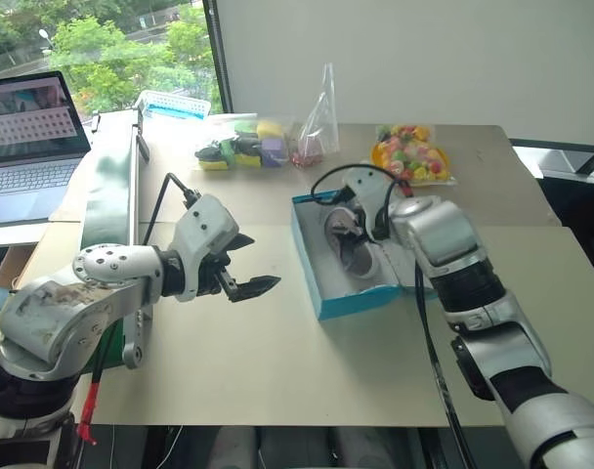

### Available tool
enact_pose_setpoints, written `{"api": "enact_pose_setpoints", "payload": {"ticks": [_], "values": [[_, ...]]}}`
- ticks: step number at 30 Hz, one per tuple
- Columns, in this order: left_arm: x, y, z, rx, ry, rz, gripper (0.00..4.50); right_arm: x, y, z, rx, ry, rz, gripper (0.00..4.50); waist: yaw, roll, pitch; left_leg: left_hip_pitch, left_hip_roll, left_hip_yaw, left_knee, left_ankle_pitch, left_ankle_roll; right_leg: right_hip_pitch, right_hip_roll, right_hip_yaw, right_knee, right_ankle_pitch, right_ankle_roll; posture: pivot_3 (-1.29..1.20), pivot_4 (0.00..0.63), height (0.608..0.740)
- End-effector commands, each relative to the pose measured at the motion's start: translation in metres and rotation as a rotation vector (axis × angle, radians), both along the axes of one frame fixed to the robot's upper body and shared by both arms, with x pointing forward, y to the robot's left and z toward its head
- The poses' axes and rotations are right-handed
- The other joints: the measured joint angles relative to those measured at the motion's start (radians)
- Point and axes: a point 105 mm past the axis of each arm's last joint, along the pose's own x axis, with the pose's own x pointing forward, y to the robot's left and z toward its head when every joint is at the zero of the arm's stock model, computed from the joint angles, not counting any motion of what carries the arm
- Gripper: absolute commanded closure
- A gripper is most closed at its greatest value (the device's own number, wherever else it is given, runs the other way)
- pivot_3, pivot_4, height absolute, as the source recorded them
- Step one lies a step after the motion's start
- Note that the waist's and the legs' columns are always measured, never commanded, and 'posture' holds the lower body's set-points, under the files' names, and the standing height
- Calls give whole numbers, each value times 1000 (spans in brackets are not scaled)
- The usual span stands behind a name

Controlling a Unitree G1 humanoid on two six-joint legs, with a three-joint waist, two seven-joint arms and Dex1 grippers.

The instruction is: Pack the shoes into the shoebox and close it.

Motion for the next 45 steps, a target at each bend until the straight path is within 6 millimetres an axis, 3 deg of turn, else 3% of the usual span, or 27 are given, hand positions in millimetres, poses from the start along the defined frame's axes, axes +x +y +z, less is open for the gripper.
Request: {"api": "enact_pose_setpoints", "payload": {"ticks": [1,6,11,14,18,23,28,32,36,41,45], "values": [[-1,1,11,0,-54,-1,0,-1,3,32,-22,-111,20,22,2,0,0,0,0,0,0,0,0,0,0,0,0,0,0,0,150,740],[1,3,13,1,-60,8,0,-4,12,65,2,-203,71,22,2,0,0,0,0,0,0,0,0,0,0,0,0,0,0,0,150,740],[10,16,17,-4,-89,91,0,-10,32,94,192,-281,220,22,-1,0,0,0,0,0,0,0,0,0,0,0,0,0,0,0,150,740],[22,36,19,-23,-108,214,0,-16,44,104,343,-271,339,22,-3,0,0,1,0,0,0,0,0,0,0,0,1,0,0,0,150,740],[37,74,18,-16,-159,461,0,-54,64,119,612,-221,696,22,-1,0,0,0,0,0,0,0,0,0,0,0,1,0,0,0,150,740],[43,115,21,-138,-189,764,0,-79,72,98,631,-70,929,22,4,0,0,1,0,-1,2,0,0,2,0,-2,1,0,0,0,150,740],[34,154,21,-240,-222,1039,0,-78,79,92,669,-28,983,22,-2,0,0,1,0,-1,4,0,0,2,0,-1,4,0,0,0,150,740],[20,188,15,-215,-261,1261,0,-76,94,82,630,-48,1020,22,-5,-1,0,2,0,-1,4,0,0,1,0,-1,6,0,0,0,150,740],[14,197,7,-197,-267,1334,0,-72,105,70,606,-40,1024,22,-1,-1,-1,2,0,-1,4,0,0,1,0,-1,7,0,0,0,150,740],[15,195,-10,-207,-250,1357,0,-60,117,27,430,-52,1007,22,5,-5,-3,2,0,-1,5,0,0,1,-1,-1,7,0,0,0,150,740],[17,200,-18,-205,-251,1369,0,-51,121,16,346,-92,996,22,2,-6,-3,2,0,-1,5,0,-1,1,-1,-1,8,0,0,0,150,740]]}}
